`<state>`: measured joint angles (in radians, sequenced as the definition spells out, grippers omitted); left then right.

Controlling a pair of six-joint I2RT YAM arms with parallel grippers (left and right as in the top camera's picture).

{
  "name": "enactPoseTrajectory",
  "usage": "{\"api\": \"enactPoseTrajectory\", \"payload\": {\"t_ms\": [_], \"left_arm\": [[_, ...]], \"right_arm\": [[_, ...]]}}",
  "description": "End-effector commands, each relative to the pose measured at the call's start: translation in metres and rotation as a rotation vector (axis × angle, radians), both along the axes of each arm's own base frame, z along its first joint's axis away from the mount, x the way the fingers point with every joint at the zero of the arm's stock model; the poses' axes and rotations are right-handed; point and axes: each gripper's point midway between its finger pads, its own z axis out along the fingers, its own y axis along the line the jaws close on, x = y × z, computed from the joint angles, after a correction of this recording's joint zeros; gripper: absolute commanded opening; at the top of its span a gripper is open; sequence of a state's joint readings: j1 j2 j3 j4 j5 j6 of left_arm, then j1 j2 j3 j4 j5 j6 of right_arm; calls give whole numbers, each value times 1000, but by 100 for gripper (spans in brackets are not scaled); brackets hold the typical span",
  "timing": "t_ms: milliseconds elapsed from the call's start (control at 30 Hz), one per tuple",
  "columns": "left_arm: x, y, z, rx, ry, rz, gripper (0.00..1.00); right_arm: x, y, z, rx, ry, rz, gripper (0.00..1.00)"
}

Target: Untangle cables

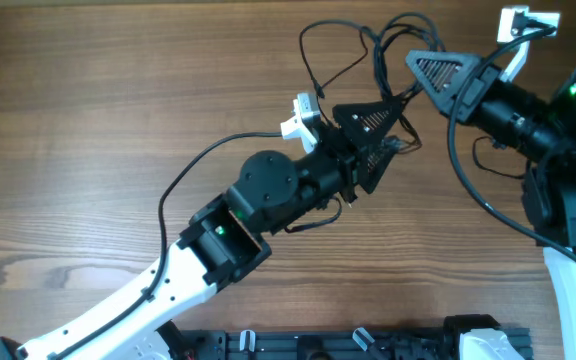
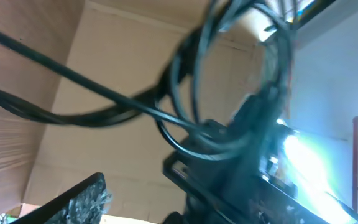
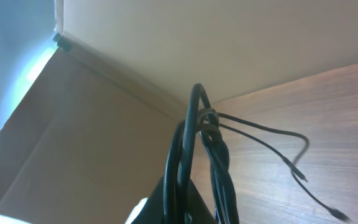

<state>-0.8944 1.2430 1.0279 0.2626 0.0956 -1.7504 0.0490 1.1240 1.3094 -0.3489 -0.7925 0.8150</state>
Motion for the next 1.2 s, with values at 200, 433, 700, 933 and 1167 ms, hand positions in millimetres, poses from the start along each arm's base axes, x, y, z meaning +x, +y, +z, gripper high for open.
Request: {"api": "enactPoseTrajectory", "payload": {"t_ms": [200,433,700,933,1167], "left_arm": [[30,22,-3,-46,86,85,68],[31,22,-1,-54,84,89,68],[30,22,-1,-53,84,87,57],[30,22,-1,-53,84,87,39],[26,18,2,-60,76,53,43]], "right_arm": [[-14,13,14,32,-39,105,4],[-19,20,14,20,-57,143,4],[-25,31,14,16,-64,179,4],[-28,34,14,5,-82,198,4],[-26,33,13,-27,-119,194,4]]}}
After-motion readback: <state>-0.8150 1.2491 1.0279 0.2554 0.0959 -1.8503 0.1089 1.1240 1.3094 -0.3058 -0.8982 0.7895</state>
